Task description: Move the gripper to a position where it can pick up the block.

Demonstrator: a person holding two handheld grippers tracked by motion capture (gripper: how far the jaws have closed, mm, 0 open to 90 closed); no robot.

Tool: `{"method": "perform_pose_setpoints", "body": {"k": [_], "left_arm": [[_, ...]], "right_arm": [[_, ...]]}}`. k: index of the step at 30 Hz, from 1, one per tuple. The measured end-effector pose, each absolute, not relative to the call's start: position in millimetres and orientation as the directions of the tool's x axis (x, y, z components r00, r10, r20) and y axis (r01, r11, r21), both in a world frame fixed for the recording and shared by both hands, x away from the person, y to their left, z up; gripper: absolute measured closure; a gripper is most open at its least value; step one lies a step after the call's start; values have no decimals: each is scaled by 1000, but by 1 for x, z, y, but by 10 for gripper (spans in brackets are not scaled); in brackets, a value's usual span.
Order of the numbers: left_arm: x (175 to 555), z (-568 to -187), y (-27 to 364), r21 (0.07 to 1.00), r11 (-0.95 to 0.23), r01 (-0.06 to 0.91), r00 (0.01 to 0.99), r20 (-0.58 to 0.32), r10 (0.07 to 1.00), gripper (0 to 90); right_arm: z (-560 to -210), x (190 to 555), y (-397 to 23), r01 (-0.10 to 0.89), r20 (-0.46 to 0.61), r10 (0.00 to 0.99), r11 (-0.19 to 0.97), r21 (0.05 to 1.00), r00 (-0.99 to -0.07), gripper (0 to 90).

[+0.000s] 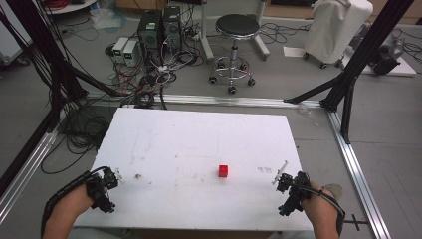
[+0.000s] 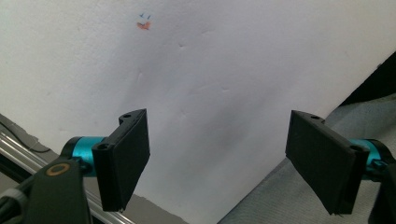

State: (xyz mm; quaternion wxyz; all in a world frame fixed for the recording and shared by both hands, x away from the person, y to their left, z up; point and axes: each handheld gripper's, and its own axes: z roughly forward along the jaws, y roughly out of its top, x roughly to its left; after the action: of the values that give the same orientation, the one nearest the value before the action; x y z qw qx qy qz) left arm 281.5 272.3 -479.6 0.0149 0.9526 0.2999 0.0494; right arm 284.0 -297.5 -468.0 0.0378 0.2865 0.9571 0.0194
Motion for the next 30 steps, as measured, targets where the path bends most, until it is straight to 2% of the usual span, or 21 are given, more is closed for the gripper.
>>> {"method": "perform_pose_setpoints", "body": {"k": [30], "left_arm": [[281,-478,272,58,-821,569,816,84,572,221]], "right_arm": [[-466,282,-300,550,-68,554,832,71,-830,16]]}}
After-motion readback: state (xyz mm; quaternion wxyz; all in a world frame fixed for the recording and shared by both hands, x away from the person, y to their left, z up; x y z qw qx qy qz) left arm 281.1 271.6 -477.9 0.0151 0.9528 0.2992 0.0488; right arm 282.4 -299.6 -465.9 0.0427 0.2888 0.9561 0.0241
